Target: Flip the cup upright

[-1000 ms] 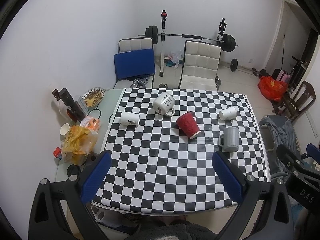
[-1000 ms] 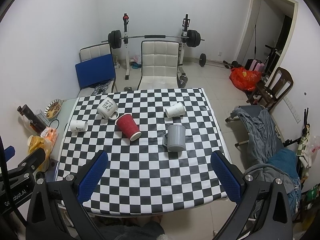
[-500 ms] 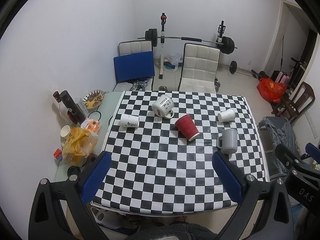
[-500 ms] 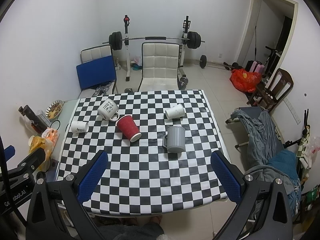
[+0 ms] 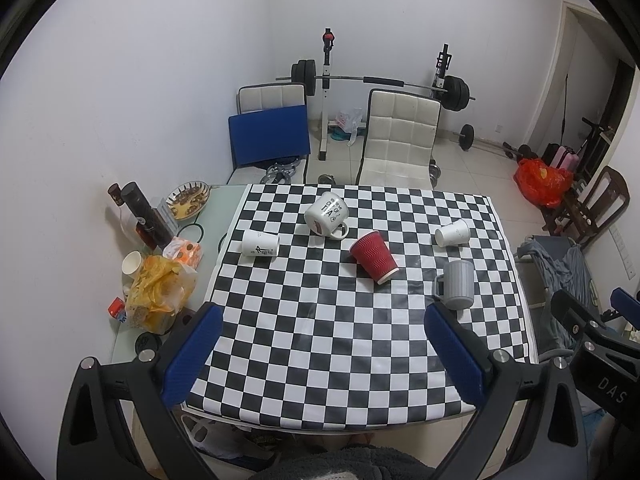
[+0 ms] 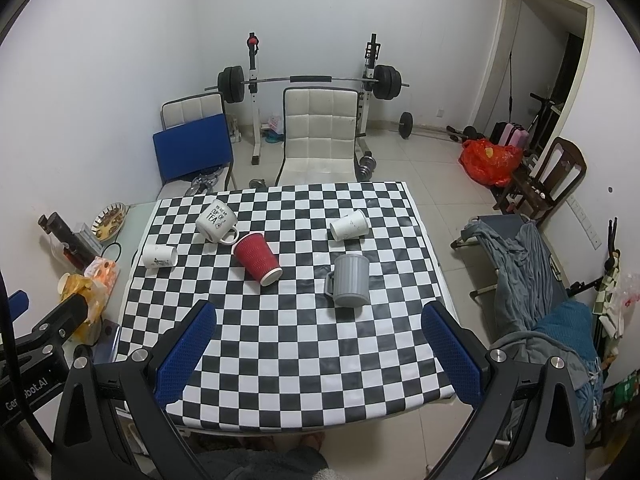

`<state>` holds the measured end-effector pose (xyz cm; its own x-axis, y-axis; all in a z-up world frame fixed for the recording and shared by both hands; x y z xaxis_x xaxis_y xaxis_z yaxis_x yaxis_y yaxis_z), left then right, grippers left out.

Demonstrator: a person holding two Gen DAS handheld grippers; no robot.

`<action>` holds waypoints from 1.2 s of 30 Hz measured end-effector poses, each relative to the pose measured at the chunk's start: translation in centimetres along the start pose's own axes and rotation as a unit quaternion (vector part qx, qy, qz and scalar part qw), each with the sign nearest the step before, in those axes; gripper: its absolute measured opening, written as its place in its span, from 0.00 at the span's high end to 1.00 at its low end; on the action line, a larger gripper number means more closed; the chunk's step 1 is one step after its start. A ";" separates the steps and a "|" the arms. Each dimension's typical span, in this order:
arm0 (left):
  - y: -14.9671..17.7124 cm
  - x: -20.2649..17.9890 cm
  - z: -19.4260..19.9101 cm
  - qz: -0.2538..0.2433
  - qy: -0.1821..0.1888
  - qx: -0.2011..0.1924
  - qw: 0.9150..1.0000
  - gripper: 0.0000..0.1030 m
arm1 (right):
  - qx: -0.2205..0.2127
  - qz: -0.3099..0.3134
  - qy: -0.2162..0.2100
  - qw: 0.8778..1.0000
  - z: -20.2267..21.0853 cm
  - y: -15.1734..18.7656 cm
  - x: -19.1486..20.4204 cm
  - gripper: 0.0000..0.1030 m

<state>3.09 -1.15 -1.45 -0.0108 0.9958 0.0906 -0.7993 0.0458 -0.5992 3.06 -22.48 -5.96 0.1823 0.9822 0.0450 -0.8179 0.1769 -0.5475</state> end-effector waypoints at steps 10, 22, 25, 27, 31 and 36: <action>0.2 0.2 0.2 0.000 0.002 0.000 1.000 0.00 | -0.001 0.001 0.000 1.000 0.1 0.0 0.1 0.00; 0.3 0.3 0.2 0.001 0.001 0.000 1.000 0.00 | 0.001 -0.002 -0.004 1.000 -0.6 0.2 -0.6 0.00; 0.1 0.3 -0.3 0.007 -0.008 0.000 1.000 0.00 | 0.007 -0.010 -0.007 1.000 -1.0 -0.2 -0.5 0.00; 0.0 0.3 -1.4 0.014 -0.023 0.004 1.000 0.00 | 0.019 -0.015 -0.005 1.000 -2.3 0.0 -0.7 0.00; 0.6 0.8 -4.5 0.026 -0.056 0.018 0.998 0.00 | 0.052 -0.014 -0.009 0.999 -6.9 0.7 -1.6 0.00; 2.2 1.3 -9.7 0.030 -0.125 0.047 0.991 0.00 | 0.104 0.007 -0.014 0.994 -13.8 1.9 -1.7 0.00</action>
<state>7.10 1.02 -10.35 -0.1987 0.9452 0.2589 -0.8451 -0.0315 -0.5337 8.75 -24.71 -18.59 0.1582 0.9854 0.0637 -0.9157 0.1705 -0.3638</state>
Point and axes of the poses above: each gripper's, at about its wrist camera, not at the fingertips, and z roughly against the way its jaws point, x to its left, y to its underside, the point moved 5 cm from there along -z, roughly the way its jaws point, and after that the axes turned 6 degrees about -y, right-handed, at the moved point
